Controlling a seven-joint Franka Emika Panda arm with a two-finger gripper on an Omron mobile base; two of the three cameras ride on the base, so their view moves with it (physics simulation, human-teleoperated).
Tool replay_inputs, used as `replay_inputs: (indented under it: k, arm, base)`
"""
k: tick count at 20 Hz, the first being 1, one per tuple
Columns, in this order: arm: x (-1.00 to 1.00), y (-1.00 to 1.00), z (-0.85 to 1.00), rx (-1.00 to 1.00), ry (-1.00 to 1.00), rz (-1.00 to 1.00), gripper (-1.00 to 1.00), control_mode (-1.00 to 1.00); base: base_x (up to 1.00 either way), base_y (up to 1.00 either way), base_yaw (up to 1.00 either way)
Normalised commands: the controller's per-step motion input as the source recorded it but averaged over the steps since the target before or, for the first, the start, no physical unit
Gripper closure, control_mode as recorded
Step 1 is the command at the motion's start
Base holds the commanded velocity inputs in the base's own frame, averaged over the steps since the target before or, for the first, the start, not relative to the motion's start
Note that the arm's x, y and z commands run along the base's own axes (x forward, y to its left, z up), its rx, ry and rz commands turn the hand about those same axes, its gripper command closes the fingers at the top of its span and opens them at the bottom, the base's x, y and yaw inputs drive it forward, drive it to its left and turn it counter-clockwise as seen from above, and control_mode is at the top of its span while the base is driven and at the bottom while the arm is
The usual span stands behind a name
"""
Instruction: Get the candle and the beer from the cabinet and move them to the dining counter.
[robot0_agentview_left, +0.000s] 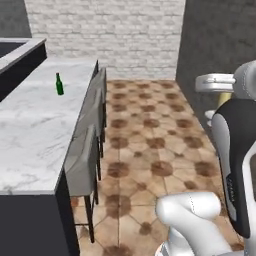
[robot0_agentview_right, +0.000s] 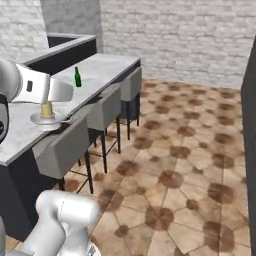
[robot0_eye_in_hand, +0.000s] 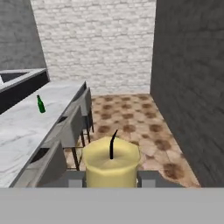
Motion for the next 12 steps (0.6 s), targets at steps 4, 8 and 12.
replay_inputs:
  k: [4, 8, 12]
  arm:
    - [0.00, 0.00, 0.00, 0.00, 0.00, 0.00, 1.00, 1.00]
    - [0.00, 0.00, 0.00, 0.00, 0.00, 0.00, 1.00, 1.00]
    - [0.00, 0.00, 0.00, 0.00, 0.00, 0.00, 1.00, 1.00]
  base:
    - [0.90, -0.60, 0.60]
    - [0.88, -0.57, 0.62]
    - [0.79, -0.55, 0.65]
